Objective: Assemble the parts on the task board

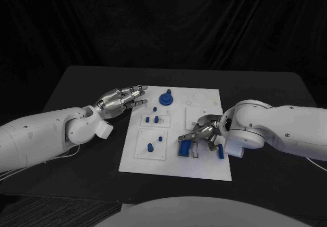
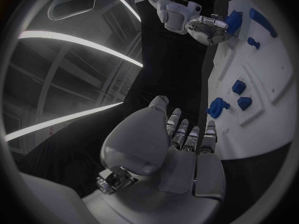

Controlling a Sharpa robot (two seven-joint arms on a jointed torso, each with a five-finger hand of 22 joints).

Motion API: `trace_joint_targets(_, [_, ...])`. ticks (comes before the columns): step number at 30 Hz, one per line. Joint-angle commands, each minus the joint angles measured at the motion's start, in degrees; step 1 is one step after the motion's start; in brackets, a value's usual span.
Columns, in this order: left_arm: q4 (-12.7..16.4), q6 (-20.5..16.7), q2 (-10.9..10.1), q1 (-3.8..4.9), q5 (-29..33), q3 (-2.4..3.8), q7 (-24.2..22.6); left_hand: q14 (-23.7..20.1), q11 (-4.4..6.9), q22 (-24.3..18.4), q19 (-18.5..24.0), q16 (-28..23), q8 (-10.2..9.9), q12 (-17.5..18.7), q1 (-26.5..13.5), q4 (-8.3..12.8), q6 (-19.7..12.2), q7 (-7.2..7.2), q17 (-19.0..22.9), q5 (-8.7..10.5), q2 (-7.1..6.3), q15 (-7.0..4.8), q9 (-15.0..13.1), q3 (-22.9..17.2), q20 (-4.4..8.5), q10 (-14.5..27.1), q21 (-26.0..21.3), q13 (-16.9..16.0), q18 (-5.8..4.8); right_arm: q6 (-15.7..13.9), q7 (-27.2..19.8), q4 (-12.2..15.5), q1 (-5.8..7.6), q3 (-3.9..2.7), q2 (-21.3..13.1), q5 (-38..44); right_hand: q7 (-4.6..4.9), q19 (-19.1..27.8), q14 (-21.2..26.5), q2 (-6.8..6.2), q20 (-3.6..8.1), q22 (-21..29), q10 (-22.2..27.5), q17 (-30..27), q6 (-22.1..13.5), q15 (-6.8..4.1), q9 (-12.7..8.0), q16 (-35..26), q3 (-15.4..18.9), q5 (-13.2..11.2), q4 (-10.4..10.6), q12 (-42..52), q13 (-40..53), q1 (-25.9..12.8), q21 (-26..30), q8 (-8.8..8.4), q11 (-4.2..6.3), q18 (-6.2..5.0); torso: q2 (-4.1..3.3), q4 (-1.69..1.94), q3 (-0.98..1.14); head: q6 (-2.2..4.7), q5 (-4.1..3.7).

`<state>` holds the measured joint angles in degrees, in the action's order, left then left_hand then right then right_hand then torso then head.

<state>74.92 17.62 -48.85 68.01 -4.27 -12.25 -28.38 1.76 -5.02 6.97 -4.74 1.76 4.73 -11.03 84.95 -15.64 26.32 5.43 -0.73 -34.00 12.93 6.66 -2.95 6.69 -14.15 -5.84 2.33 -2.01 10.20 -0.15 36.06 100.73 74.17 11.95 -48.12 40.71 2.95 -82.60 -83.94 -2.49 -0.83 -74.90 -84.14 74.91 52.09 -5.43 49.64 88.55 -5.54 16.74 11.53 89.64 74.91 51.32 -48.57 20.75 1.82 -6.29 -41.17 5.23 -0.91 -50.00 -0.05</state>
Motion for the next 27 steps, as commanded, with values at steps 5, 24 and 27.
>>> trace_joint_targets(5, [0.05,1.09,0.1,-0.12,0.21,0.05,-0.29,0.08,-0.37,-0.07,-0.13,0.19,0.24,-0.11,-0.42,-0.38,0.34,-0.12,-0.06,0.26,0.11,0.36,-0.04,-0.08,-0.21,-0.03,-0.15,-0.07,0.22,0.37,0.42,0.23,-0.2,-0.04,0.02,-0.39,-0.01,-0.04,-5.28,0.14,-0.4,-4.26,-5.86,11.17,-0.53,0.47,-0.1,-0.25,1.22,-2.14,0.07,0.36,15.09,-0.59,0.53,0.53,-0.46,-0.53,0.01,-0.04,0.03,0.0,0.14])
trace_joint_targets(24, [0.02,1.27,-0.07,-0.19,0.21,0.05,-0.24,0.12,-0.33,-0.05,-0.16,0.22,0.34,-0.12,-0.33,-0.36,0.59,0.03,-0.07,0.22,0.1,0.51,-0.07,-0.13,-0.25,0.0,-0.13,-0.06,0.21,-3.87,-2.84,2.84,0.57,-0.06,-3.4,-0.39,0.26,-0.32,-5.43,0.55,-0.55,-4.21,-5.86,11.88,-3.55,0.64,0.33,0.1,10.87,-13.39,4.96,0.36,15.09,-3.74,1.43,3.6,-0.68,-0.58,0.02,0.0,0.01,0.0,0.72])
trace_joint_targets(27, [0.0,1.18,-0.17,-0.2,0.21,0.05,-0.28,0.12,-0.33,-0.02,-0.18,0.22,0.35,-0.14,-0.32,-0.35,0.6,0.04,-0.07,0.22,0.09,0.51,-0.08,-0.14,-0.26,-0.01,-0.12,-0.07,0.21,-5.34,-4.52,3.71,1.99,-0.06,-4.75,-0.39,0.25,-0.39,-5.5,0.97,-0.54,-4.29,-5.86,12.22,-3.56,0.63,0.4,0.25,11.2,-13.22,4.98,0.36,15.09,-3.64,1.24,3.89,-0.65,-0.55,0.02,-0.01,0.02,0.0,0.74])
